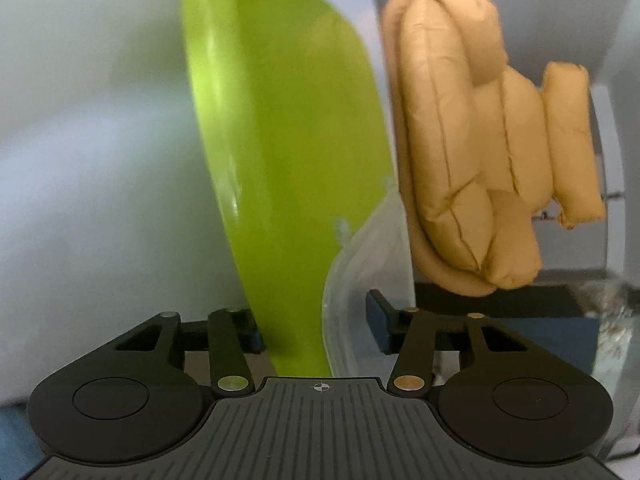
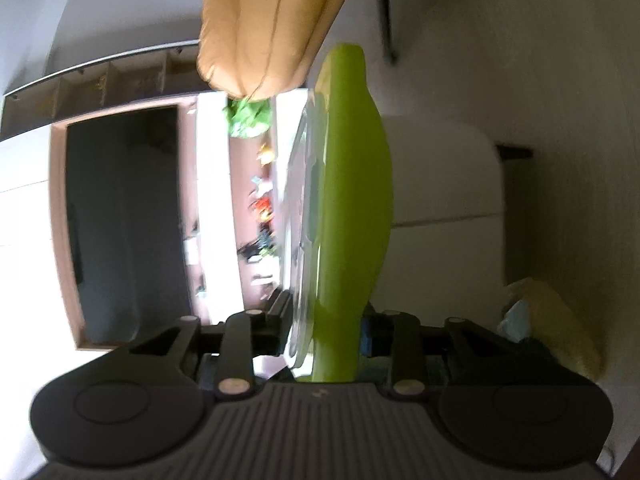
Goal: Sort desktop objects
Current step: 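Lift the lid off the table and flip it over with both tools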
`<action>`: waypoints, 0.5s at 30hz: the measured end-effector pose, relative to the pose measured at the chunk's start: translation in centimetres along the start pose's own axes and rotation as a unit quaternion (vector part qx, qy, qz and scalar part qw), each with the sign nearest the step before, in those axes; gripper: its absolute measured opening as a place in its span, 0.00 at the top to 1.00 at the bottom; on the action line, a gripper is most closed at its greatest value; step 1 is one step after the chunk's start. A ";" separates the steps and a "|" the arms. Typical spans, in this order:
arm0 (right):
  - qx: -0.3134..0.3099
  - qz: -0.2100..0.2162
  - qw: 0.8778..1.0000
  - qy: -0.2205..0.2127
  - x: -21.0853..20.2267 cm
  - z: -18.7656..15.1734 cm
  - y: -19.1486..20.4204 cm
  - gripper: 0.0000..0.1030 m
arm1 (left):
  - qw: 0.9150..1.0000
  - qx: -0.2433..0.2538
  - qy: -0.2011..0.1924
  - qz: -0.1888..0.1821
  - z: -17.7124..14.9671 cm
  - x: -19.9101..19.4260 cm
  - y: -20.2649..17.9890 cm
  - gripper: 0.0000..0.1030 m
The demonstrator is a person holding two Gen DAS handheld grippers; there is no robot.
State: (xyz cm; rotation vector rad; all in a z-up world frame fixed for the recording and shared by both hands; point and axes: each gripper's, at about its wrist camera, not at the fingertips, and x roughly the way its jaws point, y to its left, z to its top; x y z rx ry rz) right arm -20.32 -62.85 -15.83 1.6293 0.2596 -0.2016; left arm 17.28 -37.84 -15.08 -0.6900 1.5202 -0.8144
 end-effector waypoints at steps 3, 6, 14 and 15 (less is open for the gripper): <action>-0.027 -0.025 0.999 -0.040 0.0 -1.0 0.5 0.51 | 0.999 -0.034 0.011 -0.006 -0.2 0.4 0.5 0.49; -0.070 -0.043 0.994 -0.067 0.4 -3.8 1.5 0.27 | 0.999 -0.030 0.011 -0.007 -0.1 0.3 0.5 0.52; -0.083 -0.045 0.984 -0.153 5.4 -8.8 2.8 0.24 | 0.999 -0.026 0.013 -0.019 -0.1 -0.7 0.6 0.55; -0.083 -0.049 0.981 -0.166 5.8 -8.8 3.0 0.25 | 0.999 -0.025 0.013 -0.019 0.0 -0.9 0.7 0.55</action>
